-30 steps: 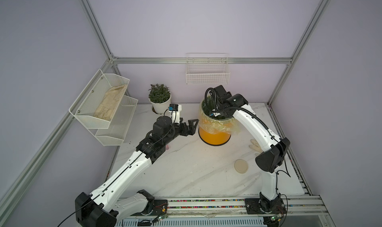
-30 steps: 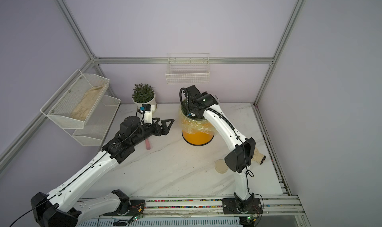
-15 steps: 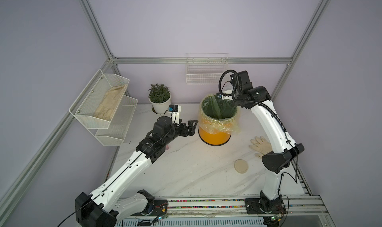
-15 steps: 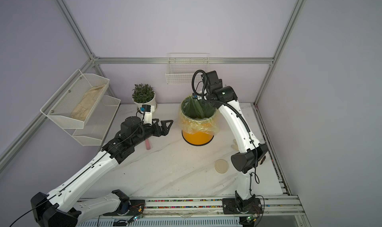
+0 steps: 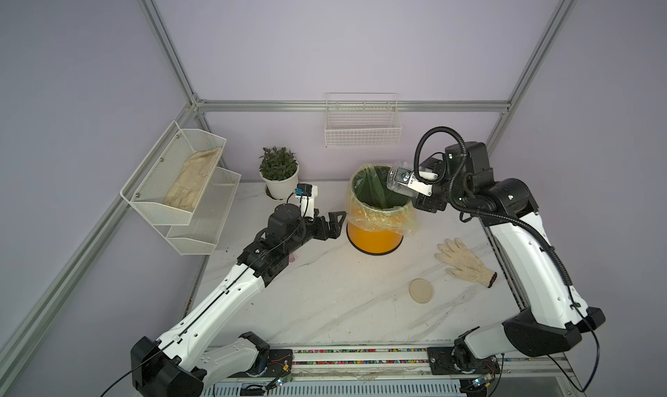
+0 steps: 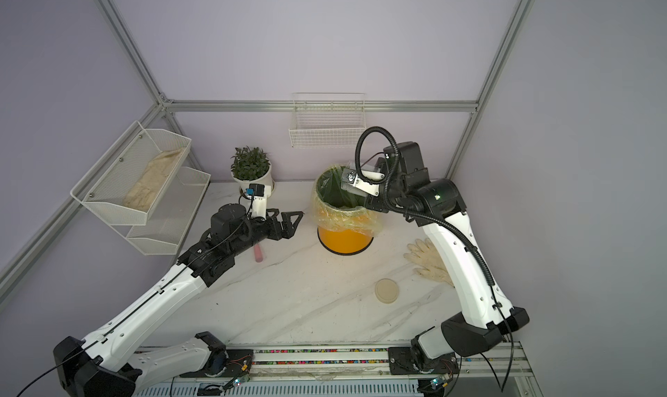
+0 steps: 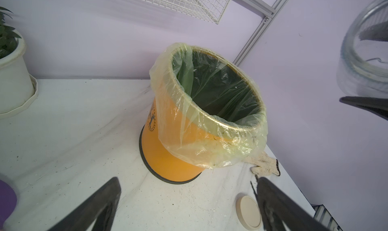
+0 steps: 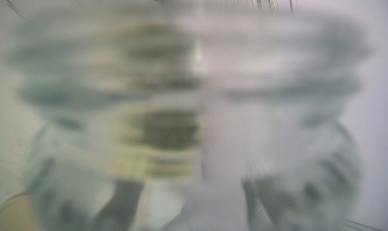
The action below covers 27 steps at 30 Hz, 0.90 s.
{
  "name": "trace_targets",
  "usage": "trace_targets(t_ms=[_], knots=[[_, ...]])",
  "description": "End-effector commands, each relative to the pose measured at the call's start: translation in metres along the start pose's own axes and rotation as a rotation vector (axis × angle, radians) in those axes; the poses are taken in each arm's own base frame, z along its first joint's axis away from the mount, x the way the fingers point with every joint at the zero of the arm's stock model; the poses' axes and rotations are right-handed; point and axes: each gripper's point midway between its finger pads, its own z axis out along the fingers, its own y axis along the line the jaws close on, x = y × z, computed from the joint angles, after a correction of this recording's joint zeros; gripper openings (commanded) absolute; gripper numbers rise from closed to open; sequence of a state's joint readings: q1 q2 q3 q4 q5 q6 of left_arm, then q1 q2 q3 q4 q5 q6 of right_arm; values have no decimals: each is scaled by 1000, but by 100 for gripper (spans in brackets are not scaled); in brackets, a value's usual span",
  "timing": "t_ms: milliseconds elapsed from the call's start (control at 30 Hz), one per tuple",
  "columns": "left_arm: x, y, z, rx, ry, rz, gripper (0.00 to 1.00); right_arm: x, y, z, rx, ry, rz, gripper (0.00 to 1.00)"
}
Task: Empty expired oatmeal from jars
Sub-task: Pour the expired oatmeal into the trash bin, then place the jar at the center of the board.
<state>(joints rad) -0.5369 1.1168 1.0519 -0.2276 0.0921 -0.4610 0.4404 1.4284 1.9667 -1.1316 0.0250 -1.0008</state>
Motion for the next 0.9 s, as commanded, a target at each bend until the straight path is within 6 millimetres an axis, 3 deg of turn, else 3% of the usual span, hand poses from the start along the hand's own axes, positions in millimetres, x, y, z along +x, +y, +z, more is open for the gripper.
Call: trace_targets(t_ms=[0, 233, 467, 600, 867], knots=[[-16, -20, -16, 88, -38, 10, 100, -29, 41, -29, -163, -224, 114, 2], [-8, -42, -31, 217, -8, 16, 100, -24, 132, -34, -406, -426, 129, 7], [28, -47, -27, 294, 123, -20, 100, -9, 190, -3, -588, -461, 150, 9], [51, -47, -22, 327, 191, -52, 100, 1, 210, 24, -644, -428, 159, 8], [87, -46, -16, 366, 271, -67, 100, 1, 234, 61, -666, -427, 167, 8]])
